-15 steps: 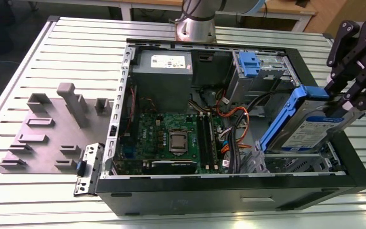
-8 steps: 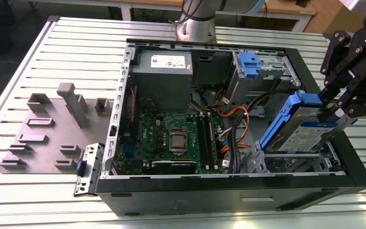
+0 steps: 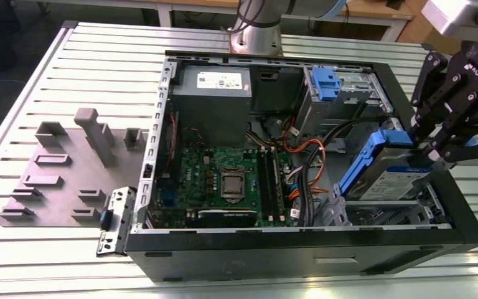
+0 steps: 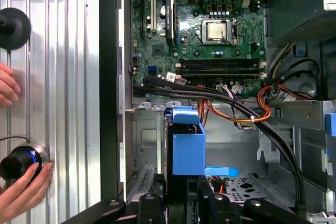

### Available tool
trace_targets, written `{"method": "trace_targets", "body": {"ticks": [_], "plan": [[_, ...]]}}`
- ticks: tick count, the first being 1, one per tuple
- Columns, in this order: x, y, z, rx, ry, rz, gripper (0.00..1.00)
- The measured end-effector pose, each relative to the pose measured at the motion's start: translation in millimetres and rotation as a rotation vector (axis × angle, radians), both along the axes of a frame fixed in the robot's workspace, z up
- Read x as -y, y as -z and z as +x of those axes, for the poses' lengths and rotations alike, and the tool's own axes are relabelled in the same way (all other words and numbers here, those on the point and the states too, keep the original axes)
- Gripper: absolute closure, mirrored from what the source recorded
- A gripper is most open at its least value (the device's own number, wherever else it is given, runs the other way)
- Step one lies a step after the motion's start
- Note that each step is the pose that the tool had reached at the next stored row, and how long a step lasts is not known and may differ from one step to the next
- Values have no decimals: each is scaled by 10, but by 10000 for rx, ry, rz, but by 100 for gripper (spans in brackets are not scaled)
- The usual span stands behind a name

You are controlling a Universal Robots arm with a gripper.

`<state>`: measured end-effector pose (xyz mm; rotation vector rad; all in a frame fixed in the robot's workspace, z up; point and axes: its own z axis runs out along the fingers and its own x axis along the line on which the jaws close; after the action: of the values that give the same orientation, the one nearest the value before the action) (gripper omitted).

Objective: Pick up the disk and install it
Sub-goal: 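Insert the disk into the insertion slot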

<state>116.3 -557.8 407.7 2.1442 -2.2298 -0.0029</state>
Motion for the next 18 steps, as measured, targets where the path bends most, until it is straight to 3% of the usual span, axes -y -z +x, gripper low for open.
{"method": "trace_targets", "body": {"ticks": [18], "plan": [[0, 331, 0, -1, 0, -1, 65]]}}
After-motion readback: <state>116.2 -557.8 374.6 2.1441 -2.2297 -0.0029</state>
